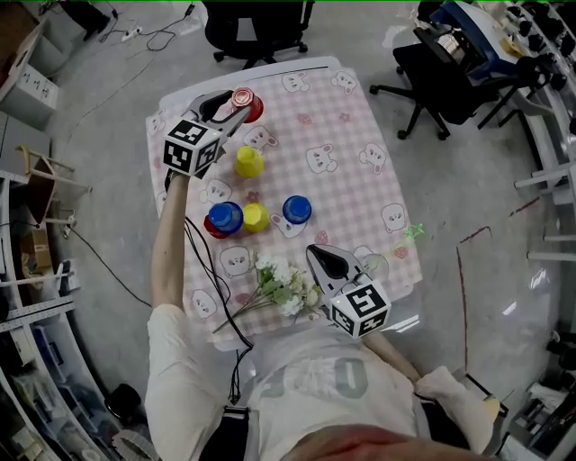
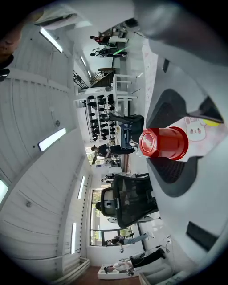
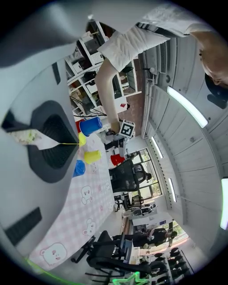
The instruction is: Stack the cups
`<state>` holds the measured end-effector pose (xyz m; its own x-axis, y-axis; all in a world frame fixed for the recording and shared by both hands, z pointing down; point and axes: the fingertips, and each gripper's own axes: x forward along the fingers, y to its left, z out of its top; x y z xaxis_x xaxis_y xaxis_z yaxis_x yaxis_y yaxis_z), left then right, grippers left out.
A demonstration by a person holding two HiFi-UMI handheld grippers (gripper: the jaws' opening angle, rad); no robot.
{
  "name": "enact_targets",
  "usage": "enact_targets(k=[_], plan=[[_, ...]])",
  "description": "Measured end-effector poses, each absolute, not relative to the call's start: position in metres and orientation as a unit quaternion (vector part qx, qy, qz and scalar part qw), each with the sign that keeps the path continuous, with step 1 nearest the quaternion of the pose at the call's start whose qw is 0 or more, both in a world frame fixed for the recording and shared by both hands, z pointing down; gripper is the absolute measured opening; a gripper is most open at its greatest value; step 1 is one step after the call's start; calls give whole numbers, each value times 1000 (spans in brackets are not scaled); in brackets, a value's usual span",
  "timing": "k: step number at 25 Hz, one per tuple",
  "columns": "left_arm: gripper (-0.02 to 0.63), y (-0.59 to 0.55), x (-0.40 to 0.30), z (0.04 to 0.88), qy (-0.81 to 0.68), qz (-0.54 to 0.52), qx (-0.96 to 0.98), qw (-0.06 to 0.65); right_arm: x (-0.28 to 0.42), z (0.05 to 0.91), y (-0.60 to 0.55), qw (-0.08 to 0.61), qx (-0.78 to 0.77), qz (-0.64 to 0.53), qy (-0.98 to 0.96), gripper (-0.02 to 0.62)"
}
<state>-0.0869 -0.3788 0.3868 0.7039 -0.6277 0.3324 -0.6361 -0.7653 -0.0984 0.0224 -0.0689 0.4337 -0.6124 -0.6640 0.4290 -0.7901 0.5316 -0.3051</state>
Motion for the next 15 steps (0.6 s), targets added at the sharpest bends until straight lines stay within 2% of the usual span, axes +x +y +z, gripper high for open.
enact_targets(k=[4,8,15], plan=[[219,-328,-103,331,-362,178,915,-7,15,417,-55,121,408,219,-878,29],[219,-264,-89,294,-361,171,917,-18,10,405,-44,105,400,212,-886,29],[219,-174,-48,297,-392,183,901,-26,3,404,-24,105,389,199,-893,29]])
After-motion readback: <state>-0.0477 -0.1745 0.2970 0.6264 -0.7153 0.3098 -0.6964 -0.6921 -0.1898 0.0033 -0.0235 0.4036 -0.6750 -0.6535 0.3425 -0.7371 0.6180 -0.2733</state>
